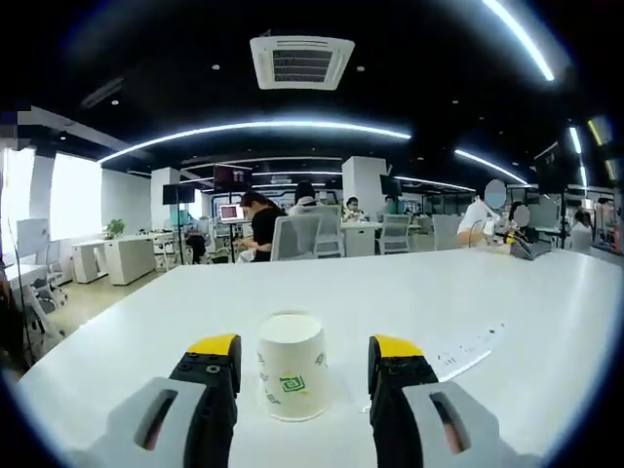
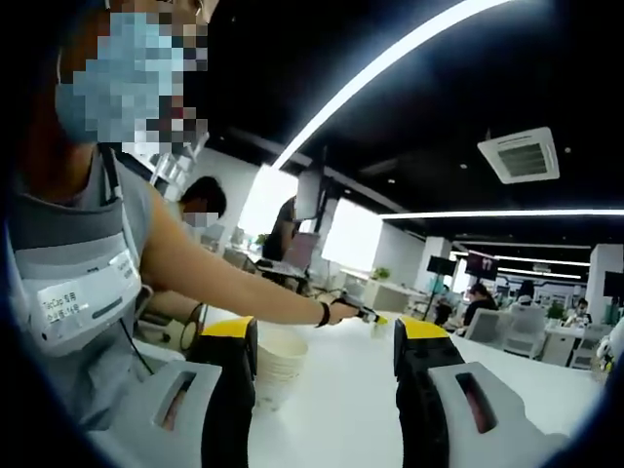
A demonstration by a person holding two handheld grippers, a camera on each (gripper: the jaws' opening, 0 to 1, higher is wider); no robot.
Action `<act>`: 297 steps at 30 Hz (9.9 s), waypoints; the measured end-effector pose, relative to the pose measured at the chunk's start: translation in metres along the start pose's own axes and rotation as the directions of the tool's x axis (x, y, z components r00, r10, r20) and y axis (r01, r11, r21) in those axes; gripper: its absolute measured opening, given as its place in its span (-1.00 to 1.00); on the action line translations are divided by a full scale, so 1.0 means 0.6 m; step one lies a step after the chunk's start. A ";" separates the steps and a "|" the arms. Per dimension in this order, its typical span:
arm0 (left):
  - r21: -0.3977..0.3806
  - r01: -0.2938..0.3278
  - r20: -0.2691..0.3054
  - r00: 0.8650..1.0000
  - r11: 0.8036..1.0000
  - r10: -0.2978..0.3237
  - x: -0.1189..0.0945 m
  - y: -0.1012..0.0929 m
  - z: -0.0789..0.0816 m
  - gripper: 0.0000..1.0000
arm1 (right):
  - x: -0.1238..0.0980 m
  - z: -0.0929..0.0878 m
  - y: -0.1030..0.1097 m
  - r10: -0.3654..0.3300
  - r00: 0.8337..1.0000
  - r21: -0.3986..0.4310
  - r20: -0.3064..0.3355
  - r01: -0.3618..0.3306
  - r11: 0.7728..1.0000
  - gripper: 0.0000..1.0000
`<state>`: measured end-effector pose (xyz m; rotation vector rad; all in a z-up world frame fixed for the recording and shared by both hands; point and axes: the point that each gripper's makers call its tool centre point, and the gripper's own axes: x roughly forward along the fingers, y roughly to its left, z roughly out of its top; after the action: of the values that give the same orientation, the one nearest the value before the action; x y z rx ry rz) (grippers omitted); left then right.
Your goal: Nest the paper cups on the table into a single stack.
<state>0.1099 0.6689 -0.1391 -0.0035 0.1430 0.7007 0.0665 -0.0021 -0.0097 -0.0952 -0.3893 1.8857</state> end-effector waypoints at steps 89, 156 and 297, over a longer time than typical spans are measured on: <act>0.212 0.101 0.009 0.994 0.972 -0.105 -0.088 -0.025 0.066 -0.22 | 0.001 -0.028 -0.035 -0.013 1.000 0.056 0.004 0.013 0.998 0.15; 0.224 0.806 0.033 0.556 0.548 -0.830 -0.406 -0.517 0.054 -0.22 | 0.100 -0.056 -0.147 0.172 0.985 0.088 -0.016 -0.170 0.982 0.16; 0.102 0.930 0.211 0.326 0.353 -0.921 -0.484 -0.613 0.064 -0.19 | 0.269 -0.330 -0.091 0.436 0.892 0.286 -0.123 -0.389 0.876 0.16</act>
<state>0.1320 0.2033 -0.0789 -0.0381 -0.1204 -0.5095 0.1104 0.2078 -0.1591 -0.1910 0.0105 2.3140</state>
